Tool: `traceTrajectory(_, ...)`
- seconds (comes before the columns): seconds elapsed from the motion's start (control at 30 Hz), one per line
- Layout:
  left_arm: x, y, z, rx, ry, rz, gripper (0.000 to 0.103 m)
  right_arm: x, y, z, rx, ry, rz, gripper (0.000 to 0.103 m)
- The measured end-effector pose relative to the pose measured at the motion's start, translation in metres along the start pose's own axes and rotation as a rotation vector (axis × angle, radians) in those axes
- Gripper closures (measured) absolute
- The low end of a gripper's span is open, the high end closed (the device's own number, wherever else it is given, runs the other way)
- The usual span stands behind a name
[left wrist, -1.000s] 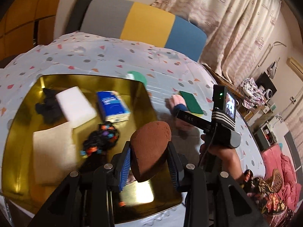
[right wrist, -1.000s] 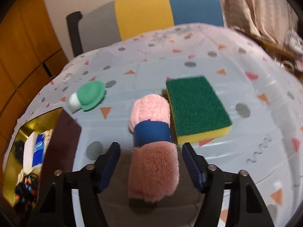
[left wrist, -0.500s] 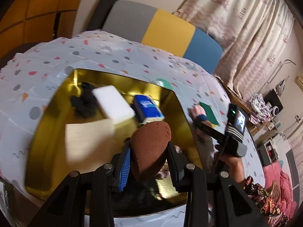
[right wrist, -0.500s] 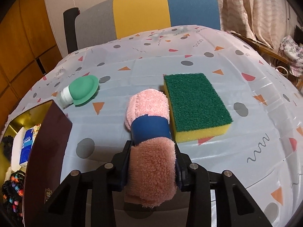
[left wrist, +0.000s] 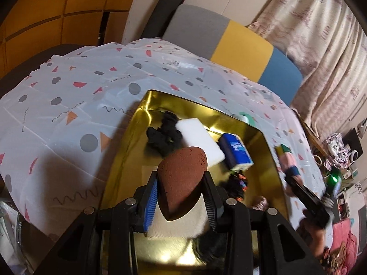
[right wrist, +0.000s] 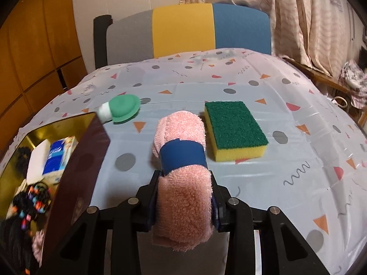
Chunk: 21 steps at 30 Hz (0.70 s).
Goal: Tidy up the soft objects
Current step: 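Carry the brown sponge into the gold tray and open the left gripper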
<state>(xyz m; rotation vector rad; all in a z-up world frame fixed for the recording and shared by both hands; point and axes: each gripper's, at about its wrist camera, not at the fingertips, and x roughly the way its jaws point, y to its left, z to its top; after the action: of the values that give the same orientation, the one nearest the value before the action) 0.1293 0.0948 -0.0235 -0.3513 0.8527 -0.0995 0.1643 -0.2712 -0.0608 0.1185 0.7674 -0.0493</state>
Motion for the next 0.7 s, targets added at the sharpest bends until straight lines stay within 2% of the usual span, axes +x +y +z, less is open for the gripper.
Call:
traceTrajectory(0.17, 0.018, 0.009, 0.014, 0.002, -0.011, 0.071, 0.066, -0.007, -0.006, -0.012, 0.046, -0.012, -0.003, 0.066)
traceTrajectory(0.37, 0.027, 0.007, 0.019, 0.050, -0.010, 0.155, 0.057, -0.004, -0.009, -0.017, 0.072, 0.005, -0.009, 0.066)
traceTrajectory(0.7, 0.008, 0.008, 0.017, 0.040, -0.033, 0.116, 0.052, 0.003, -0.011, -0.020, 0.084, 0.033, -0.019, 0.066)
